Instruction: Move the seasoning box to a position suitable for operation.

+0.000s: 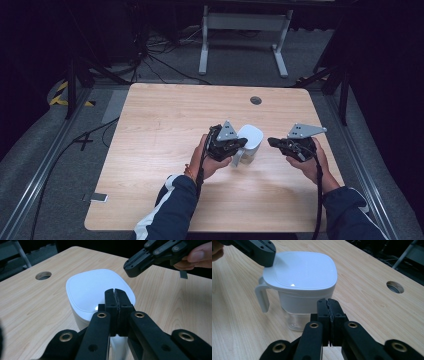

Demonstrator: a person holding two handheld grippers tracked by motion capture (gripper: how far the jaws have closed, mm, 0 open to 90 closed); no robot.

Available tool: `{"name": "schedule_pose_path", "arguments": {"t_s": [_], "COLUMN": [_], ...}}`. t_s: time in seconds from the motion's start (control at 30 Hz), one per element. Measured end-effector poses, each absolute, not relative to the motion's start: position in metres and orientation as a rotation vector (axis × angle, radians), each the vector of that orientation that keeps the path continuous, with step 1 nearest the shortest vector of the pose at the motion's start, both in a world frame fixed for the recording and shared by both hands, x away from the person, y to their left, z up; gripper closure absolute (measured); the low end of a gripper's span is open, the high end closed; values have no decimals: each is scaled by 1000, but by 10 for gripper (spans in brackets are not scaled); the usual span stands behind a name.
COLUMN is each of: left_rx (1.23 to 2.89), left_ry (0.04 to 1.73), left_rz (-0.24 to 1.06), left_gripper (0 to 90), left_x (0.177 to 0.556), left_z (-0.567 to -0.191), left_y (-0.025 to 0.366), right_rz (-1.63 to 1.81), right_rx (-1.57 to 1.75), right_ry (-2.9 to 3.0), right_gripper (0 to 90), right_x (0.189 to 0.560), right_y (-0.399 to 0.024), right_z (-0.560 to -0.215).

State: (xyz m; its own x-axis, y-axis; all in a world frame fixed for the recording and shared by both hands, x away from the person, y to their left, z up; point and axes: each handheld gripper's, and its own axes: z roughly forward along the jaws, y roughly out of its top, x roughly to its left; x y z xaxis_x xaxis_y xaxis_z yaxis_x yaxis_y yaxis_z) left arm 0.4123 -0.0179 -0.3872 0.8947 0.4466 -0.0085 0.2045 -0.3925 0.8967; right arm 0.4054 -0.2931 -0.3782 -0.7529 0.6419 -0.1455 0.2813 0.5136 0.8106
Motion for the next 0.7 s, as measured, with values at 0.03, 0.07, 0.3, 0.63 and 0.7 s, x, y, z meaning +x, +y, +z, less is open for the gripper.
{"name": "schedule_pose_path", "arguments": {"t_s": [0.03,0.07,0.3,0.63,0.7], "left_rx": [1983,1980,1965,2006,2005], "left_ry": [474,474,480,505,504], "left_rz": [275,274,268,298,295], "left_gripper": [897,898,898,893,892], "left_x": [412,411,408,404,406], "left_z": [-388,-388,-391,-401,-402], "left_y": [-17,-17,-13,-12,-12], "right_rz": [1136,1133,1123,1159,1173], "right_rx": [763,760,745,693,659], "right_ry": [2330,2333,2338,2336,2343], "right_gripper": [891,891,892,891,891], "right_x": [407,408,412,413,409], "right_y": [-293,-293,-288,-275,-268], "right_z": [-379,-380,-378,-368,-364]}}
